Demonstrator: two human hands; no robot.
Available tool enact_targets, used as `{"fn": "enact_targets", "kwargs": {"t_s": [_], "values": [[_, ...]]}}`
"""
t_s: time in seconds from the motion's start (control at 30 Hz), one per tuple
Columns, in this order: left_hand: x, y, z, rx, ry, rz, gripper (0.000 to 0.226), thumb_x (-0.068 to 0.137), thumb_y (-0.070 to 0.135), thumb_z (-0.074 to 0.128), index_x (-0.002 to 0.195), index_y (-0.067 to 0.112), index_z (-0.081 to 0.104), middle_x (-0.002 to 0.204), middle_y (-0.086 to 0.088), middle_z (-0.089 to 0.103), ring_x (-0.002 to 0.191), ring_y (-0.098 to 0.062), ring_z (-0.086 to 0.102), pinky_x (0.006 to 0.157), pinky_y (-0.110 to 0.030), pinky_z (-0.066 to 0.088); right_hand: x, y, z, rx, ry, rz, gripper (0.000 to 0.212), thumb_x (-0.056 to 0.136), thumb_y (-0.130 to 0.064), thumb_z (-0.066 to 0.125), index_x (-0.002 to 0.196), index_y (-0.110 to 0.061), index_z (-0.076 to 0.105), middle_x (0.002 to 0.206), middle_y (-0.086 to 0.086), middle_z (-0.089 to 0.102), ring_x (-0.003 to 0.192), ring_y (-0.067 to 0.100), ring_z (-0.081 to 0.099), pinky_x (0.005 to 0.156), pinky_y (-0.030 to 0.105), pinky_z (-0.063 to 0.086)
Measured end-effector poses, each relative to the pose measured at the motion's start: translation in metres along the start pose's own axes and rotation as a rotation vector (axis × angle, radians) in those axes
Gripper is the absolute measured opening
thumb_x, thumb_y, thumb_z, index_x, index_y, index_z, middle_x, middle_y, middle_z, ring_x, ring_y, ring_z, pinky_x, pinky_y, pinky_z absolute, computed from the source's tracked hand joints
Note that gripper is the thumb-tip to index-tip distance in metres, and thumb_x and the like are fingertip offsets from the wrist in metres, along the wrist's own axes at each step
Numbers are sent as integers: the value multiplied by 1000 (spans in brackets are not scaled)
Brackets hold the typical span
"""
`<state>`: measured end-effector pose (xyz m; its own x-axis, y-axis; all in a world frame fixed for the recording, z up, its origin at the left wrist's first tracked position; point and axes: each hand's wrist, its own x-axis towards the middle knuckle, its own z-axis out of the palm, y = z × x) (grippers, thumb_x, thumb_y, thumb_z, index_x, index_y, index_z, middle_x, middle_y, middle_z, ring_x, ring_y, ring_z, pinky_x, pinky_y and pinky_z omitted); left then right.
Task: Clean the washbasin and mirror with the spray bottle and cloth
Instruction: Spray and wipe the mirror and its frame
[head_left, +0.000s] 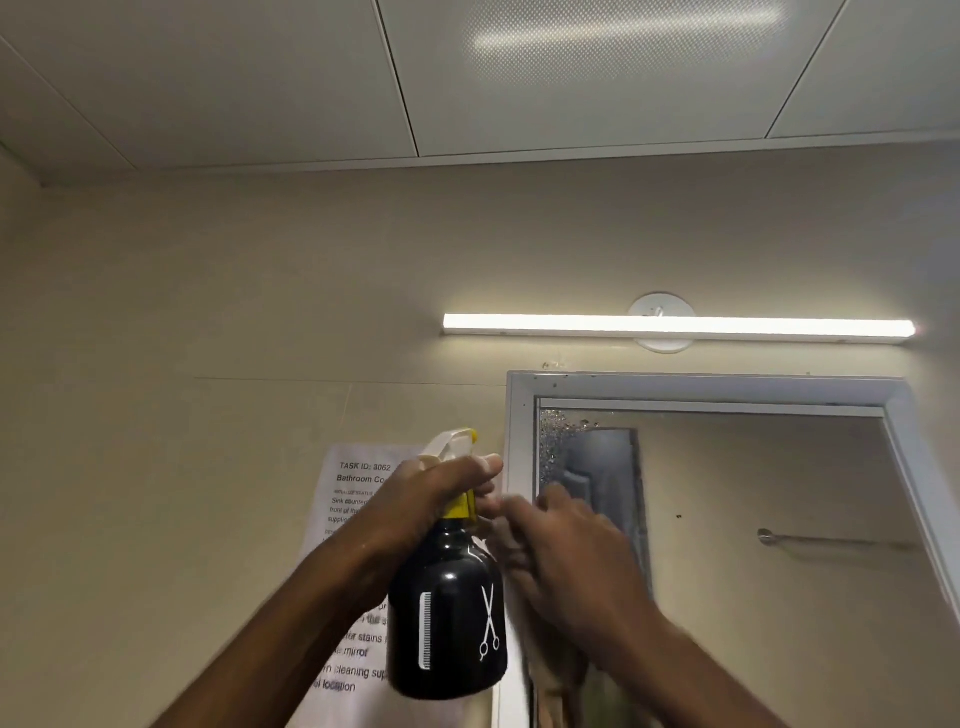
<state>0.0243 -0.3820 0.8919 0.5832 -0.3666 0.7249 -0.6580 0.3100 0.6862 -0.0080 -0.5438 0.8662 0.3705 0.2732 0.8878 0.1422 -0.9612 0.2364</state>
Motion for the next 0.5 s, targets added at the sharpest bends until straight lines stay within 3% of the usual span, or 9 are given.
{"fn": "enact_targets", "kwargs": {"t_s": [0.1, 0.2, 0.37, 0.5], "values": [[9, 5, -3, -105, 44, -29, 46, 60, 32, 80, 94, 7, 63, 67, -6, 66, 65, -24, 63, 72, -43, 52, 62, 17, -15, -7, 116, 84, 39, 93, -40, 54, 129, -32, 43, 119, 6, 50, 104, 24, 53, 81, 33, 40], [15, 7, -7, -112, 36, -27, 64, 53, 37, 83, 102, 4, 57, 67, -7, 67, 66, -26, 65, 75, -49, 54, 108, 28, -30, 62, 158, 147, 41, 90, -35, 60, 127, -26, 45, 123, 11, 49, 104, 28, 54, 84, 37, 48], [18, 12, -10, -67, -1, -57, 49, 63, 36, 77, 94, 1, 64, 71, -11, 71, 77, -30, 68, 94, -55, 50, 56, 15, -11, 16, 161, 172, 43, 92, -35, 57, 132, -30, 41, 126, 6, 49, 109, 23, 52, 84, 30, 45], [26, 8, -3, -57, 9, -54, 47, 63, 38, 78, 95, 6, 65, 71, -6, 72, 79, -28, 68, 94, -56, 50, 33, 11, -11, 14, 96, 125, 50, 90, -39, 58, 136, -36, 38, 127, 3, 47, 112, 24, 51, 90, 35, 45]]}}
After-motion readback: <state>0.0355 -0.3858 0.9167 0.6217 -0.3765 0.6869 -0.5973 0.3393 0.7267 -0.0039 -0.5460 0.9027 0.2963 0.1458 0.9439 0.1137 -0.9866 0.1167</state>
